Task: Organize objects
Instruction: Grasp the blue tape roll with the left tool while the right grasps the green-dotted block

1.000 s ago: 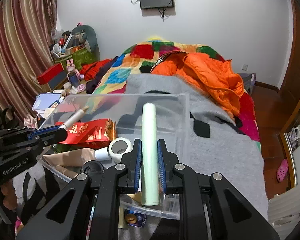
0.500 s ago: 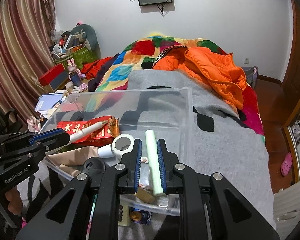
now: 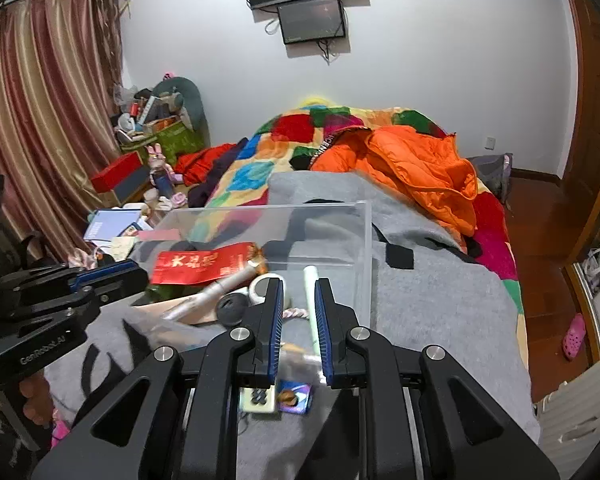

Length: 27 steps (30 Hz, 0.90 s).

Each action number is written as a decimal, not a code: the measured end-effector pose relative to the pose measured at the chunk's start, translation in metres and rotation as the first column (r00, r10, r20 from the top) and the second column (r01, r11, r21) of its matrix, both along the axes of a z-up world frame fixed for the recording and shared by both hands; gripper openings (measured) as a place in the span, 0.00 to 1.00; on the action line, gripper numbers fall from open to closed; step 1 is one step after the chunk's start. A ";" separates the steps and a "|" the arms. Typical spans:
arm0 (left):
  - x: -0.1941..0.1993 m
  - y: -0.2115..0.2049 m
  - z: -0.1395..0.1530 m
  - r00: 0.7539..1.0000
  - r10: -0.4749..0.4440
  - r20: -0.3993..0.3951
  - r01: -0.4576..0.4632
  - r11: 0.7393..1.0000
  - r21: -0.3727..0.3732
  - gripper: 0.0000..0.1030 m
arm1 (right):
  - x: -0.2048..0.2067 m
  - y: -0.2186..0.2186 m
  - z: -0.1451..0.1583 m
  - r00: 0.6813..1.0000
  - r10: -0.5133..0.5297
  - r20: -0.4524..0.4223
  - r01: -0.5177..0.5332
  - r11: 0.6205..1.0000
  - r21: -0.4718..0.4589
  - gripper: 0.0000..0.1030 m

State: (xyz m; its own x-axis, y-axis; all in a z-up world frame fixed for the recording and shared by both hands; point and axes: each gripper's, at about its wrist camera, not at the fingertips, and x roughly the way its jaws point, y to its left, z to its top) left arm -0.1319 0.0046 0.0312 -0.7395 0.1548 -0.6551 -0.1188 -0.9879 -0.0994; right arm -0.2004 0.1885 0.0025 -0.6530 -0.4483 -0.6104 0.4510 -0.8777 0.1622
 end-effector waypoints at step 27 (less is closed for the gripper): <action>0.009 0.032 -0.071 0.990 0.010 0.144 -0.011 1.000 0.001 0.49 | 0.033 -0.009 -0.069 0.993 0.042 0.113 -0.053 0.993 0.103 0.32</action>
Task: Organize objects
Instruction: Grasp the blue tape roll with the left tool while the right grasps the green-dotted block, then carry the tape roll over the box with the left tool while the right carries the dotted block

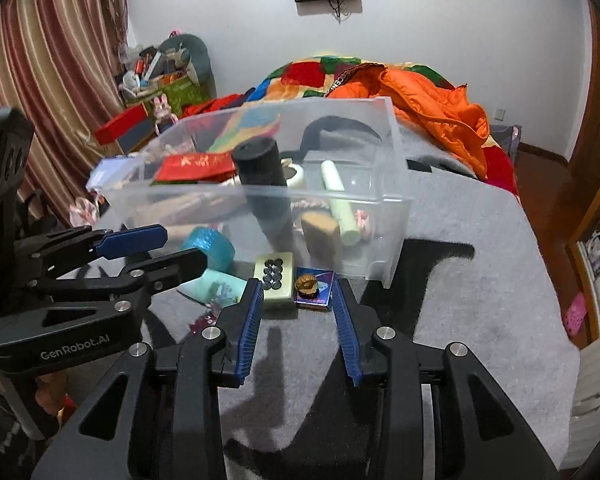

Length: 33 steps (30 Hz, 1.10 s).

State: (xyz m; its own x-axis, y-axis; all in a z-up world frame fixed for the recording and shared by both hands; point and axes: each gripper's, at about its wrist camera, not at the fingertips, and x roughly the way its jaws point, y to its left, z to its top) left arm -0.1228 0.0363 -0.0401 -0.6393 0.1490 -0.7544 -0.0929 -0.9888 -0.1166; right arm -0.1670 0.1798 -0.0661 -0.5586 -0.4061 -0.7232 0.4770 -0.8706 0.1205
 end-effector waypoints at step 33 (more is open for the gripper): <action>0.025 -0.037 -0.022 0.995 0.069 0.073 -0.081 0.980 0.181 0.38 | -0.014 -0.039 -0.006 0.995 0.102 -0.012 -0.101 0.992 0.081 0.33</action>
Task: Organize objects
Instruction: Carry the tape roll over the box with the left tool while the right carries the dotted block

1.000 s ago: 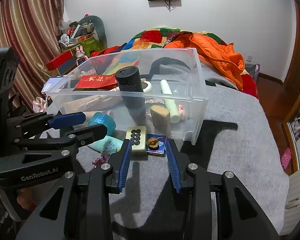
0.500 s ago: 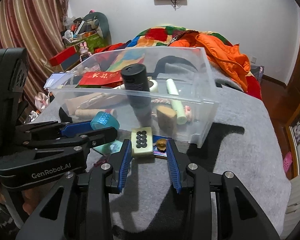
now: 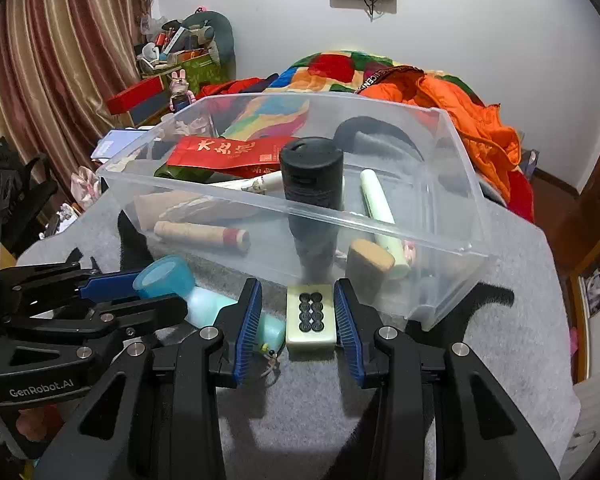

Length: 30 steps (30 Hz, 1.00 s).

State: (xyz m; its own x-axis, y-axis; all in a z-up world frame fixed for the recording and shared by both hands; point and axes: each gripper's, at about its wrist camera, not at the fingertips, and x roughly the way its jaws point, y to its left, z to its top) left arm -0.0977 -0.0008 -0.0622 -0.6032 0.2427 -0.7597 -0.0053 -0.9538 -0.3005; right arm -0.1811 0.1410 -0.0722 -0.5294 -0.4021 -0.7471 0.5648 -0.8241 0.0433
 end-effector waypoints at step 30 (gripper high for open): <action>0.004 0.007 0.007 0.999 -0.005 -0.045 0.004 1.000 -0.023 0.38 | 0.010 0.017 -0.007 0.998 -0.043 0.042 0.045 0.997 -0.056 0.22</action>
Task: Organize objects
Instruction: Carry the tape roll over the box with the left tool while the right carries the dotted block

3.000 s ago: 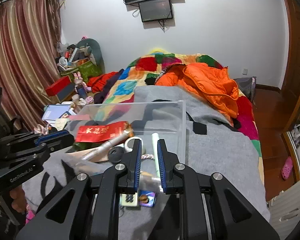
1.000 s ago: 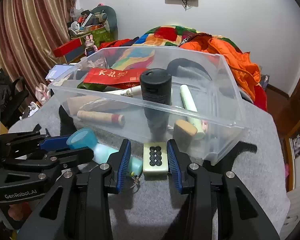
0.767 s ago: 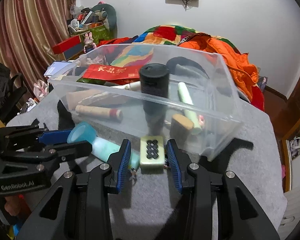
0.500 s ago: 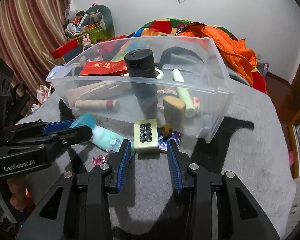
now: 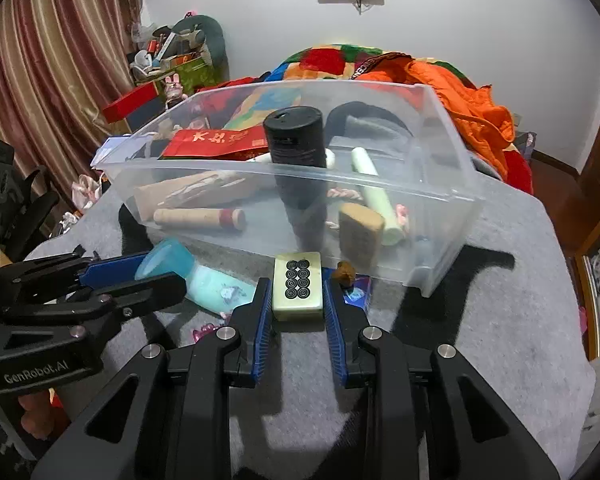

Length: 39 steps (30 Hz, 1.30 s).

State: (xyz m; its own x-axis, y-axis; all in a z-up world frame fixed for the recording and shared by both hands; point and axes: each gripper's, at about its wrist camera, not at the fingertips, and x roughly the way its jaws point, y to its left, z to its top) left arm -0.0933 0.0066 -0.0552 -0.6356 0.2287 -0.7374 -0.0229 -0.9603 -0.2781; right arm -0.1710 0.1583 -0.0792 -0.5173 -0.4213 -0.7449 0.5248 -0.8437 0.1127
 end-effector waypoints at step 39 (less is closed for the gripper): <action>-0.007 -0.019 0.081 0.982 0.035 -0.187 -0.044 0.998 -0.045 0.38 | 0.000 0.038 0.094 0.975 -0.072 -0.209 0.035 0.984 -0.175 0.22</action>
